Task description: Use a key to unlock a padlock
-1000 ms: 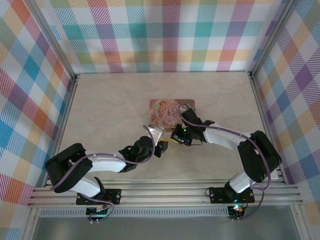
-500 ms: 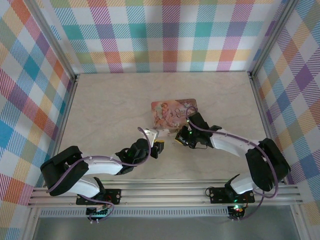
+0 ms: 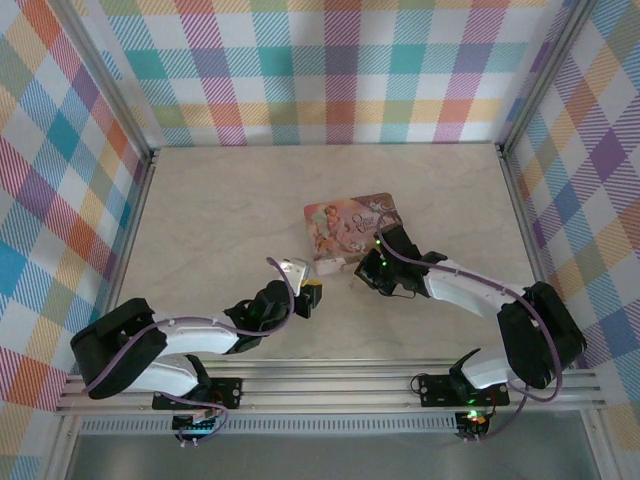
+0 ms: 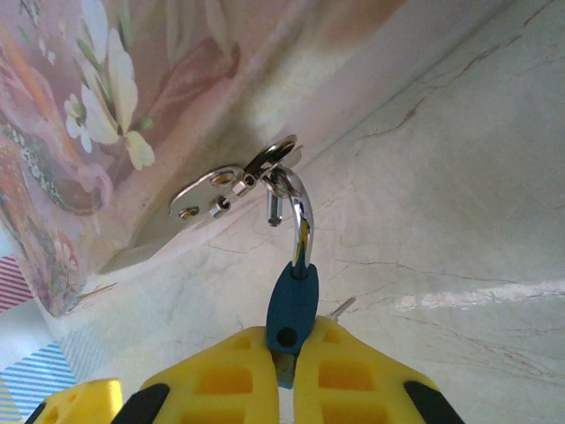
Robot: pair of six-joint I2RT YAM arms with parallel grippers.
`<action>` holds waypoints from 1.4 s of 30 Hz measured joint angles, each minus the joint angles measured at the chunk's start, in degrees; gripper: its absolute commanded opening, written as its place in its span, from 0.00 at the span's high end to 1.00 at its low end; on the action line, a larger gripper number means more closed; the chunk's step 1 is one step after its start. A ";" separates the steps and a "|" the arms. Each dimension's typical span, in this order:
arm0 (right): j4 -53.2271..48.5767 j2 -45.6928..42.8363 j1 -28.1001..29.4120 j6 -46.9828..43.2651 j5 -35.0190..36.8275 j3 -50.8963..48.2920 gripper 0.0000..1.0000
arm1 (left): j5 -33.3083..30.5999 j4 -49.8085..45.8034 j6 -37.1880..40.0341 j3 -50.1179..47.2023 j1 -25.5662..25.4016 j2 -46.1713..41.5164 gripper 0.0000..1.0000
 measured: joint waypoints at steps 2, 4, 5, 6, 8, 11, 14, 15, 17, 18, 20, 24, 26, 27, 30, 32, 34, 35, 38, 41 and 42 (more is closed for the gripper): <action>0.09 0.00 -0.02 0.28 0.39 0.00 1.00 | -0.35 -0.04 0.02 -0.07 0.11 -0.92 0.60; 0.52 0.22 -0.24 1.14 0.39 0.00 1.00 | -0.57 -0.04 0.02 -0.09 0.15 -1.55 0.60; 0.92 0.46 -0.42 1.55 0.37 0.00 1.00 | -0.70 -0.04 0.00 -0.17 0.15 -1.77 0.61; 1.51 0.81 -0.68 2.05 0.33 0.00 1.00 | -0.85 -0.04 0.02 -0.33 0.15 -1.92 0.60; 2.47 1.46 -1.09 2.78 0.13 0.00 1.00 | -1.01 -0.17 0.00 -0.55 0.20 -2.01 0.61; 3.02 1.77 -1.42 3.17 0.15 0.04 1.00 | -1.01 -0.48 -0.02 -0.70 0.20 -2.01 0.61; 2.40 1.77 -1.55 3.17 0.44 0.98 1.00 | -1.03 -0.50 -0.02 -0.87 0.20 -2.32 0.61; 2.21 1.75 -1.66 3.15 0.70 1.57 1.00 | -1.07 -0.52 -0.04 -1.14 0.20 -2.75 0.60; 2.05 1.75 -1.84 2.95 1.33 2.56 1.00 | -1.29 -1.05 -0.07 -1.53 0.20 -3.61 0.60; 2.05 1.75 -1.88 2.91 1.92 2.93 1.00 | -1.40 -1.36 -0.07 -1.66 0.20 -3.98 0.60; 2.14 1.75 -2.05 2.69 2.67 3.17 1.00 | -1.44 -1.60 -0.11 -1.86 0.20 -4.39 0.60; 2.43 2.58 -2.21 2.75 3.65 3.06 1.00 | -1.42 -1.79 -0.44 -1.88 0.20 -4.42 0.60; 3.72 3.48 -2.29 2.80 3.61 2.56 1.00 | -1.42 -1.79 -0.70 -1.88 0.20 -4.42 0.60; 4.74 3.78 -2.32 2.95 3.65 2.36 1.00 | -1.40 -1.79 -0.87 -1.88 0.20 -4.42 0.60; 7.37 4.79 -2.69 3.04 3.65 2.19 1.00 | -1.40 -1.79 -1.09 -1.88 0.20 -4.42 0.60; 8.52 5.40 -2.93 3.19 3.63 2.03 1.00 | -1.40 -1.79 -1.11 -1.88 0.20 -4.42 0.60; 8.90 6.10 -3.30 3.23 3.72 1.73 1.00 | -1.40 -1.86 -1.14 -1.88 0.20 -4.42 0.60; 9.03 6.51 -3.48 3.30 3.93 1.46 1.00 | -1.40 -1.92 -1.11 -1.88 0.20 -4.44 0.60; 9.44 7.15 -4.02 3.67 4.52 0.85 1.00 | -1.40 -2.58 -1.11 -1.88 0.20 -4.59 0.60; 10.49 7.61 -4.55 4.35 4.66 0.50 1.00 | -1.42 -2.97 -1.11 -1.88 0.20 -4.66 0.60; 11.10 7.89 -4.79 4.55 4.61 0.33 1.00 | -1.40 -3.02 -1.11 -1.90 0.20 -4.70 0.60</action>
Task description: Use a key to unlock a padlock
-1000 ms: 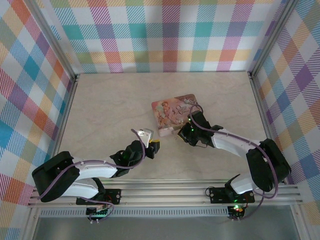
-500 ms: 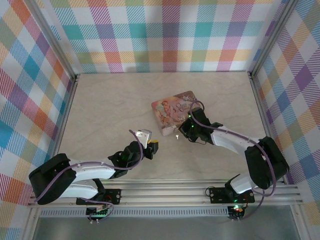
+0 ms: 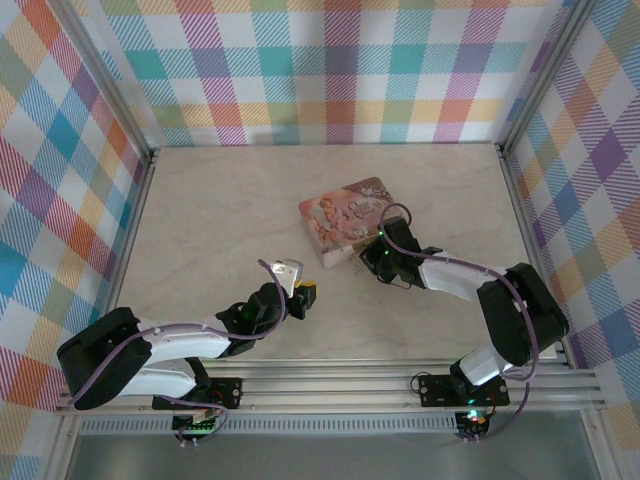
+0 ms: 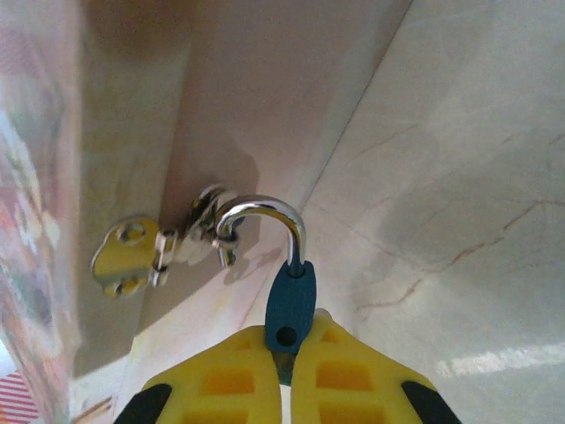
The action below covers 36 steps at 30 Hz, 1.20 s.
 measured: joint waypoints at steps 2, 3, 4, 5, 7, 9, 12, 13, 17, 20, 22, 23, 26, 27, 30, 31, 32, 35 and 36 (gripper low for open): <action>0.63 0.26 -0.11 0.37 0.00 -0.13 1.00 | -0.02 0.00 0.00 -0.09 0.00 -0.22 0.60; 0.68 0.26 -0.15 0.50 0.02 -0.13 1.00 | -0.02 0.00 0.00 -0.24 0.00 -0.42 0.60; 0.72 0.26 -0.15 0.59 0.09 -0.13 1.00 | -0.04 -0.04 -0.02 -0.37 0.00 -0.61 0.60; 0.74 0.24 -0.15 0.79 0.17 -0.13 1.00 | -0.04 -0.07 -0.02 -0.52 0.00 -0.79 0.60; 0.72 0.13 -0.13 0.98 0.59 -0.13 1.00 | -0.04 -0.07 -0.02 -0.68 0.00 -1.03 0.60; 0.46 -0.68 -0.15 1.18 1.42 -0.15 1.00 | -0.04 -0.22 0.00 -0.72 0.00 -1.18 0.59; 0.39 -2.58 -0.24 1.20 2.58 -0.17 1.00 | -0.07 -0.37 0.00 -0.72 0.00 -1.25 0.59; 0.42 -3.13 -0.31 1.18 2.84 -0.13 1.00 | -0.07 -0.46 0.00 -0.72 0.00 -1.29 0.59; 0.20 -3.65 -0.52 0.50 3.65 1.20 1.00 | -0.09 -1.29 0.00 -0.74 0.00 -1.77 0.59; 0.48 -3.30 -0.85 0.31 3.72 1.53 1.00 | -0.09 -1.42 -0.02 -0.74 0.00 -1.84 0.59; 0.74 -2.21 -1.27 0.35 3.52 1.53 1.00 | -0.13 -1.68 0.00 -0.76 0.00 -2.05 0.59; 0.87 -1.36 -1.57 0.37 3.23 1.51 1.00 | -0.26 -1.84 0.00 -0.79 0.00 -2.29 0.59; 1.79 0.59 -2.54 0.85 2.40 0.74 1.00 | -0.50 -2.82 0.00 -0.85 0.00 -3.43 0.58; 1.99 1.03 -3.06 1.01 2.03 0.26 1.00 | -0.52 -3.10 0.00 -0.85 0.00 -3.85 0.58; 2.19 1.20 -4.63 1.20 1.29 -1.03 1.00 | -0.96 -4.52 0.04 -0.85 0.00 -5.62 0.57; 2.16 1.11 -5.09 1.18 1.09 -1.22 1.00 | -1.14 -4.92 0.04 -0.85 0.00 -6.16 0.56; 2.08 0.87 -5.64 1.16 0.94 -1.42 1.00 | -1.44 -5.38 0.04 -0.85 0.00 -6.86 0.56; 0.92 -1.46 -7.06 0.33 0.55 -1.68 1.00 | -2.03 -6.27 0.09 -0.90 0.02 -8.63 0.55; 0.44 -2.80 -7.61 -0.20 0.39 -1.68 1.00 | -2.38 -6.54 0.11 -0.90 0.11 -9.11 0.54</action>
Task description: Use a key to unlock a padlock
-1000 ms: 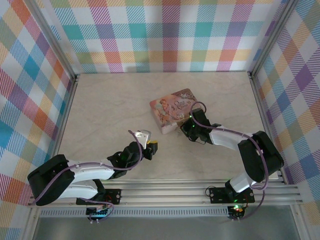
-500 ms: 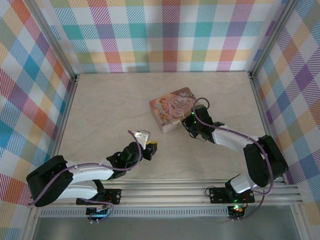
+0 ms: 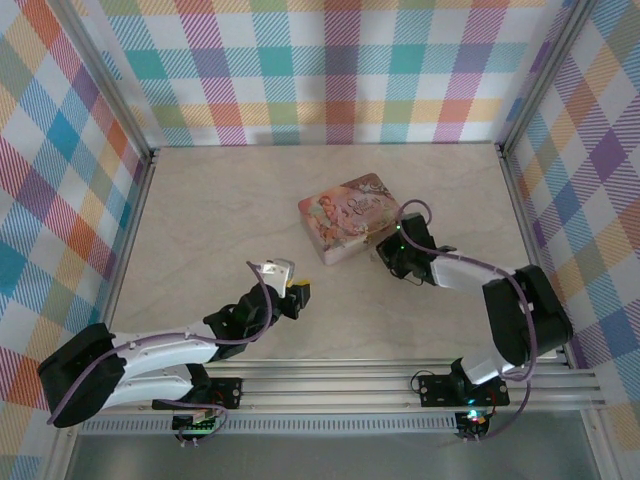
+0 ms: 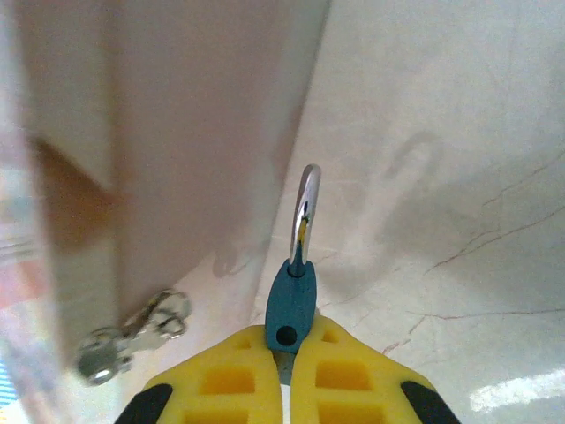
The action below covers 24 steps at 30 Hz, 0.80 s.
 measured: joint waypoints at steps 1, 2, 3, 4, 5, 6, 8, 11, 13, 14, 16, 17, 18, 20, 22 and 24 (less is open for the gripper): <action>-0.44 -1.27 -0.42 -0.48 -0.20 0.00 1.00 | -0.22 -0.44 0.13 0.00 0.13 -0.39 0.54; -1.11 -2.99 -1.01 -1.36 -0.50 0.00 1.00 | -0.52 -1.09 0.17 0.00 0.22 -0.90 0.53; -1.86 -4.61 -1.51 -2.21 -0.74 0.00 1.00 | -0.76 -1.95 0.17 0.00 0.28 -1.40 0.52; -2.71 -6.16 -1.95 -3.23 -0.98 0.00 1.00 | -1.09 -2.78 0.15 0.07 0.37 -1.79 0.52; -3.74 -7.80 -2.34 -4.35 -1.18 0.00 1.00 | -1.31 -4.02 0.15 0.24 0.61 -2.32 0.51; -5.07 -9.53 -2.67 -5.68 -1.46 0.00 1.00 | -1.36 -5.40 0.13 0.52 1.03 -2.86 0.50; -7.91 -12.74 -2.99 -8.39 -1.92 0.02 1.00 | -1.57 -9.25 0.02 2.08 2.10 -3.93 0.46; -12.68 -16.81 -3.15 -12.57 -2.99 0.09 1.00 | -2.05 -15.50 -0.15 6.01 3.45 -5.51 0.40; -15.78 -19.08 -3.15 -15.10 -4.24 0.09 1.00 | -2.58 -20.11 -0.09 9.42 4.22 -6.60 0.36; -17.03 -20.06 -3.15 -16.09 -4.94 0.07 1.00 | -2.80 -22.25 -0.07 11.17 4.74 -7.08 0.34; -18.95 -21.73 -3.02 -17.79 -6.43 0.07 1.00 | -3.37 -26.45 -0.20 14.23 5.79 -7.76 0.30; -19.52 -22.40 -2.67 -18.49 -6.91 0.00 1.00 | -3.61 -28.65 -0.39 15.72 6.45 -8.02 0.28; -19.87 -22.77 -1.92 -18.93 -7.23 -0.04 1.00 | -3.65 -30.91 -0.66 17.07 7.19 -8.15 0.26; -20.41 -22.67 1.27 -19.71 -7.26 -0.04 1.00 | -3.45 -35.47 -1.84 19.41 8.94 -8.17 0.23; -20.28 -21.29 6.51 -19.93 -6.88 -0.02 1.00 | -2.89 -41.07 -4.15 21.92 11.61 -7.93 0.18; -19.58 -18.29 12.02 -19.91 -6.84 0.20 1.00 | -2.21 -45.57 -6.75 23.98 14.05 -7.23 0.10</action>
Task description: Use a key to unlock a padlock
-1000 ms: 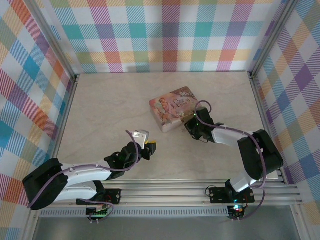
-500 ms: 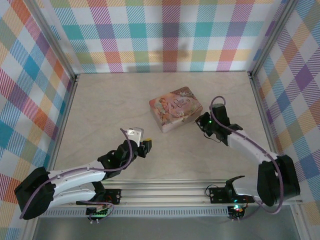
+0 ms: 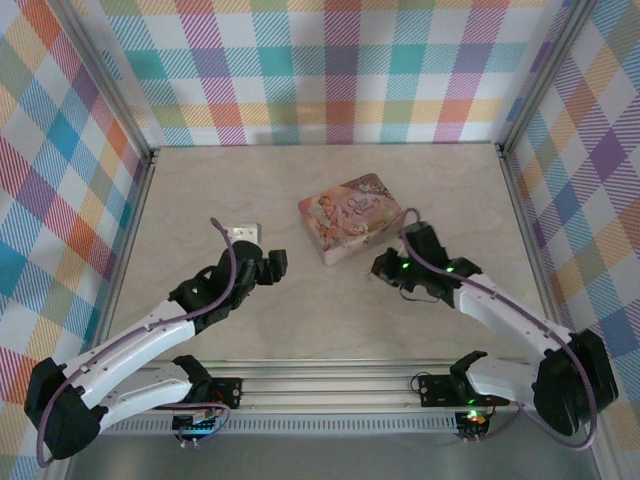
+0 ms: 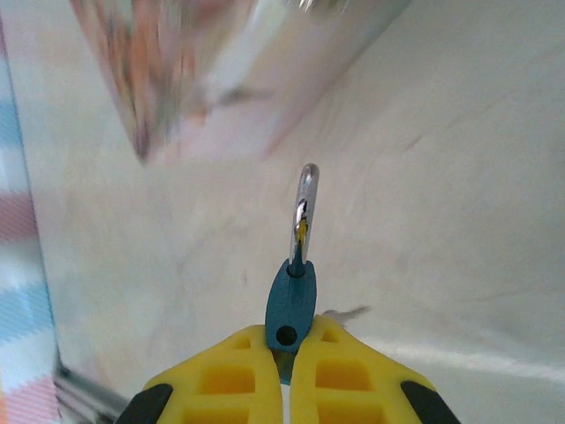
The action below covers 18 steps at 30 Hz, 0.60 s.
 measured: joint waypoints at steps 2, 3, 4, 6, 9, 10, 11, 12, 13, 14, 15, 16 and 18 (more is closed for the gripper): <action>1.29 4.81 4.96 -0.09 -0.02 0.96 1.00 | 0.90 -4.02 -2.45 1.62 1.81 1.01 0.00; 2.27 7.87 7.37 -0.26 -0.24 1.97 1.00 | 1.33 -5.84 -4.00 2.08 2.56 1.51 0.00; 2.95 11.34 9.66 -0.50 -0.57 3.43 1.00 | 1.73 -7.41 -5.09 2.25 3.08 1.81 0.00; 4.11 17.40 13.22 -1.42 -1.14 6.60 1.00 | 2.29 -10.38 -7.13 2.25 4.02 2.03 0.00; 6.25 25.09 17.57 -2.89 -2.01 11.72 1.00 | 3.13 -14.64 -10.19 2.21 5.66 1.68 0.00; 6.88 26.95 18.60 -3.13 -2.43 13.07 1.00 | 3.32 -15.93 -11.21 2.14 6.27 1.29 0.00; 7.56 28.65 19.41 -3.37 -2.97 14.40 1.00 | 3.34 -16.96 -11.96 2.03 6.82 0.74 0.00; 8.07 30.21 20.15 -3.74 -3.63 15.72 1.00 | 3.54 -17.99 -12.94 1.77 7.41 -0.20 0.00; 8.28 31.76 20.81 -4.15 -4.31 17.14 1.00 | 3.61 -18.99 -13.62 1.60 7.82 -1.05 0.00; 8.35 33.44 21.33 -4.52 -5.09 18.82 1.00 | 3.58 -20.00 -14.56 1.31 8.17 -2.25 0.00; 8.35 35.06 21.70 -4.96 -5.88 20.55 1.00 | 3.52 -20.90 -15.37 0.94 8.44 -3.54 0.00; 8.37 36.35 21.88 -5.42 -6.47 21.88 1.00 | 3.52 -21.75 -16.09 0.61 8.63 -4.70 0.00; 8.13 39.45 22.10 -6.19 -8.17 25.33 1.00 | 3.08 -23.34 -17.51 -0.22 8.83 -7.32 0.00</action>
